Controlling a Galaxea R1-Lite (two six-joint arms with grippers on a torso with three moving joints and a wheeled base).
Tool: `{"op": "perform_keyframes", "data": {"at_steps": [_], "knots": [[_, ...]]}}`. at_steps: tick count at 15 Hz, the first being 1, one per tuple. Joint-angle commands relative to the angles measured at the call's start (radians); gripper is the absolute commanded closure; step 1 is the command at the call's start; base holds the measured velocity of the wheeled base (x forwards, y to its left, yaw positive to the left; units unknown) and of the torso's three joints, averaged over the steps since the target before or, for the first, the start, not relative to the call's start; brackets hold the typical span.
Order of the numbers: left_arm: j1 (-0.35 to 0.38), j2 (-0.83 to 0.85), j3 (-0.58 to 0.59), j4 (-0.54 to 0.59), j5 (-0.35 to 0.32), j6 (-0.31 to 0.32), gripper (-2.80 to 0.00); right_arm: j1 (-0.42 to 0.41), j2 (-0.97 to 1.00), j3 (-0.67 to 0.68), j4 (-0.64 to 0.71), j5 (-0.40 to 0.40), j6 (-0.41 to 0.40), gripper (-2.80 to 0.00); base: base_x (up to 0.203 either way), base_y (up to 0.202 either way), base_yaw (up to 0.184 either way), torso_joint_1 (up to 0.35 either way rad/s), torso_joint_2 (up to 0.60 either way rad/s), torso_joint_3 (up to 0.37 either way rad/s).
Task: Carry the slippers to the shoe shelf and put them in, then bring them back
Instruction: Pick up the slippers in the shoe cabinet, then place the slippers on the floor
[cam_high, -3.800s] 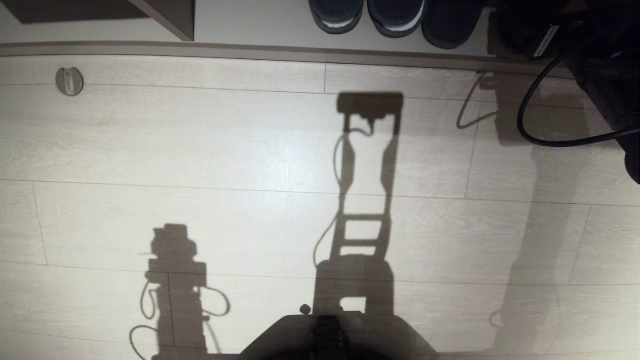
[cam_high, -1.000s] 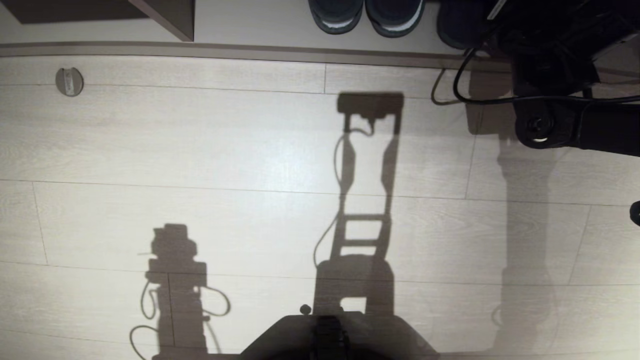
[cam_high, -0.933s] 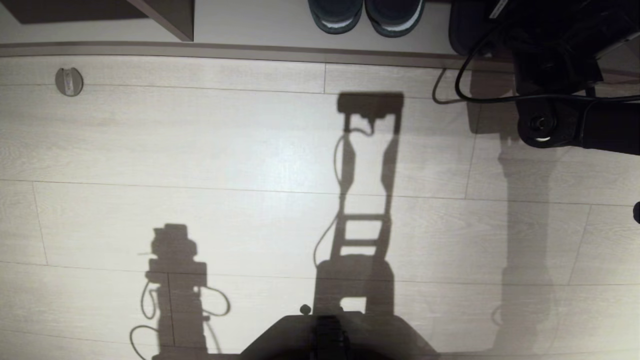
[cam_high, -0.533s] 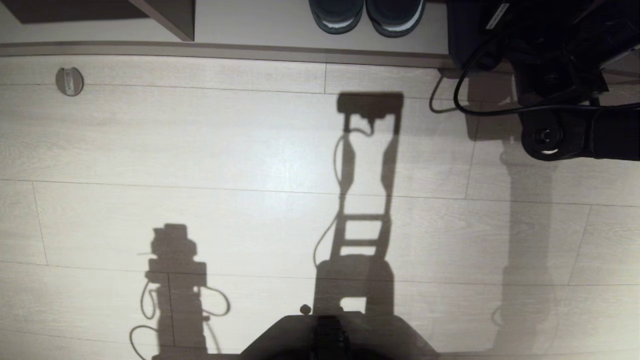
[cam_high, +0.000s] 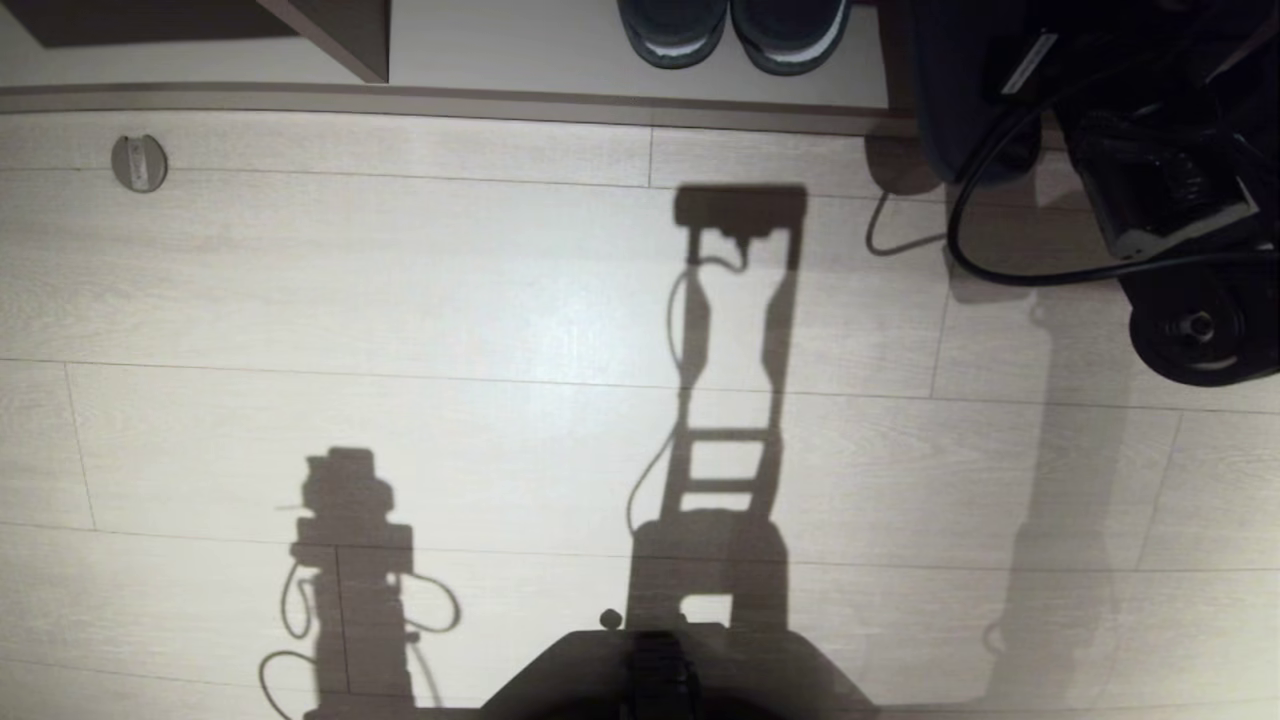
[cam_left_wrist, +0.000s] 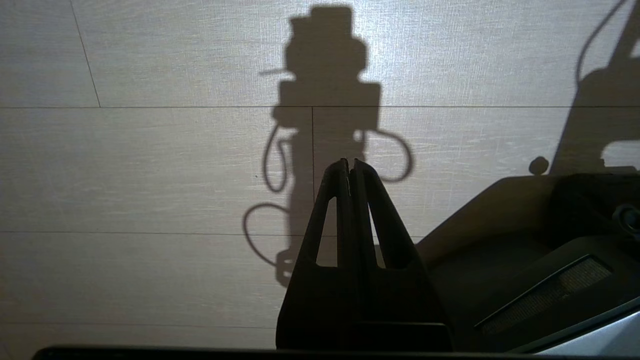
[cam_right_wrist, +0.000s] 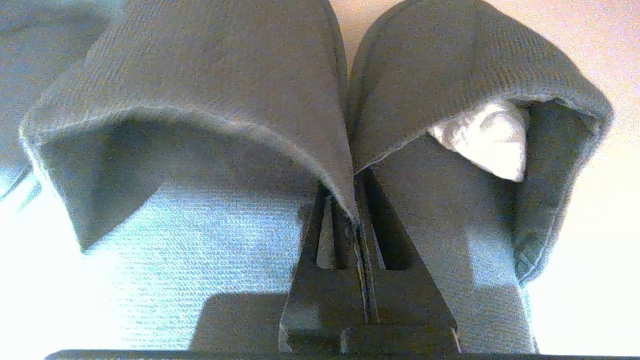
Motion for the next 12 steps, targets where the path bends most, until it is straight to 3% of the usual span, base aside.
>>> {"op": "perform_keyframes", "data": {"at_steps": [1,8,12], "knots": [[0.0,0.001,0.002,-0.001,-0.001,0.0,0.0,0.006,-0.115,0.115,-0.009,-0.001,0.0,0.0,0.0,0.0,0.0,0.0,0.0,0.0],[0.0,0.001,0.002,-0.001,-0.001,-0.001,0.0,0.043,-0.428,0.525,-0.007,0.014,0.0,0.0,0.0,0.0,0.0,0.0,0.0,0.0],[0.0,0.001,0.002,0.001,-0.001,0.0,0.0,0.086,-0.582,0.684,0.051,0.015,-0.005,0.0,0.0,0.0,0.0,0.0,0.0,0.0]]}}
